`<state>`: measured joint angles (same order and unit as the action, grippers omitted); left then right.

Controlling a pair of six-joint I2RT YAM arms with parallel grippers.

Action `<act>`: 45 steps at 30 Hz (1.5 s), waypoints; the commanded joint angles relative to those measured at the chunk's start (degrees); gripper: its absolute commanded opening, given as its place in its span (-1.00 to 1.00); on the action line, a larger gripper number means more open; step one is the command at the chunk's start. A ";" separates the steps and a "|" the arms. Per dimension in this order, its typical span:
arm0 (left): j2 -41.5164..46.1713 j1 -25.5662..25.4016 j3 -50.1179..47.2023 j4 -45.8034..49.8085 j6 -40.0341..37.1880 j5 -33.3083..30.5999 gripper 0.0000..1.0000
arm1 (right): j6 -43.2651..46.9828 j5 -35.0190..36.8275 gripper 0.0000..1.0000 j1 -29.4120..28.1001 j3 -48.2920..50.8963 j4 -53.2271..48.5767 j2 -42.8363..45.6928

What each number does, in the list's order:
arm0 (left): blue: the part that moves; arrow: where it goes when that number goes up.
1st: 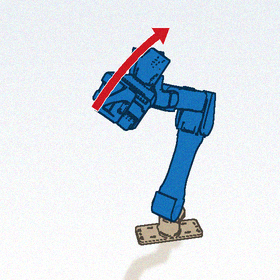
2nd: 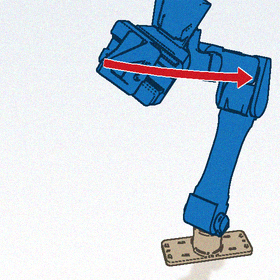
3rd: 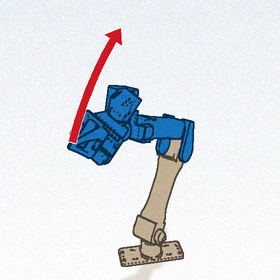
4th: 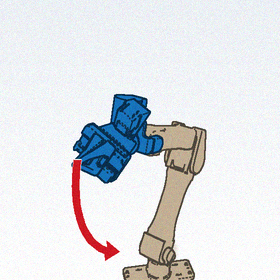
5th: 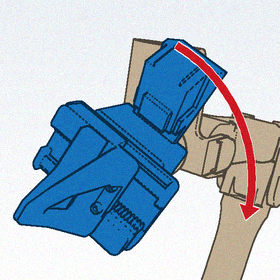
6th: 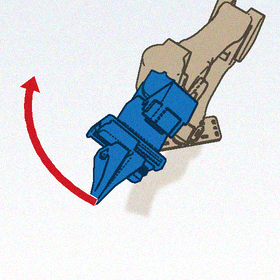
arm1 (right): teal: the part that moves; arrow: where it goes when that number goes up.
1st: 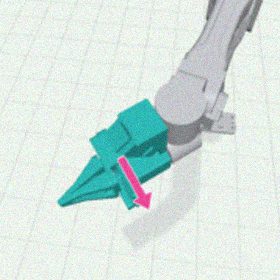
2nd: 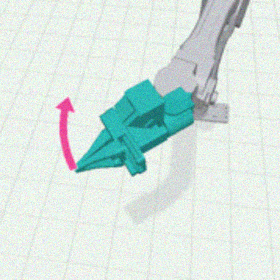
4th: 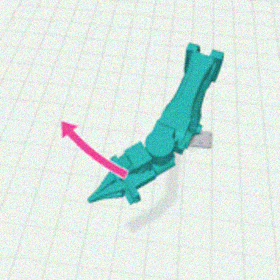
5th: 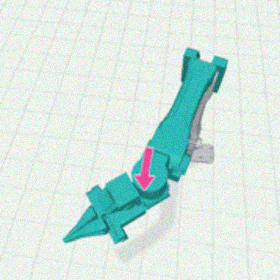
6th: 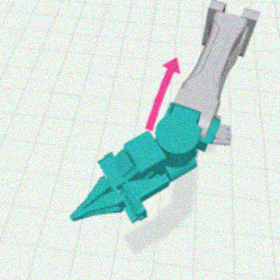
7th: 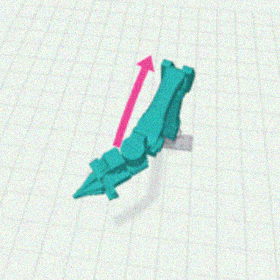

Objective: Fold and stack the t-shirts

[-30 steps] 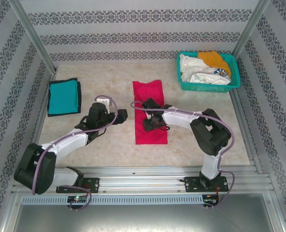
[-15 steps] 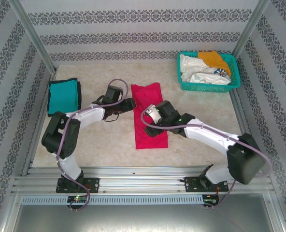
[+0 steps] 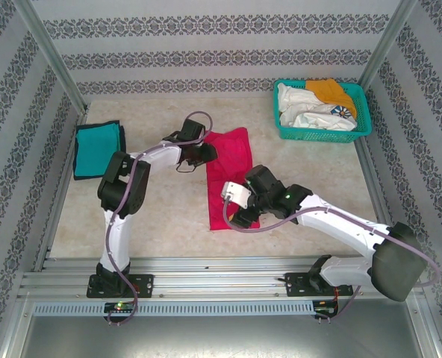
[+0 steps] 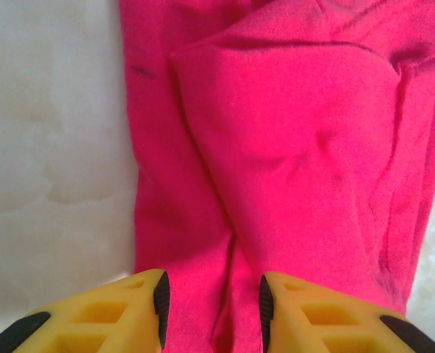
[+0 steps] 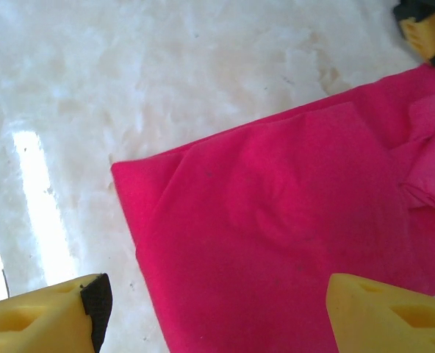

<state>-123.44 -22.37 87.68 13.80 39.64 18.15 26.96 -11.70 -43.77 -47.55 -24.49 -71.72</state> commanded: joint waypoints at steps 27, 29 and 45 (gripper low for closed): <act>-1.18 3.06 4.44 5.21 -2.82 -3.86 -0.08 | 12.17 2.57 0.47 -3.31 -2.45 -2.90 -16.89; -1.70 3.29 4.51 4.96 -2.57 -3.57 -0.07 | 12.32 2.73 0.45 -3.95 -2.79 -2.23 -18.08; -3.40 4.56 4.10 3.46 -1.32 -0.64 -0.09 | 12.72 5.48 -0.78 -5.59 -7.19 -6.92 -27.10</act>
<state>-125.75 -18.41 91.39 17.74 37.80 16.49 39.33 -5.19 -48.53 -54.78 -27.18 -97.32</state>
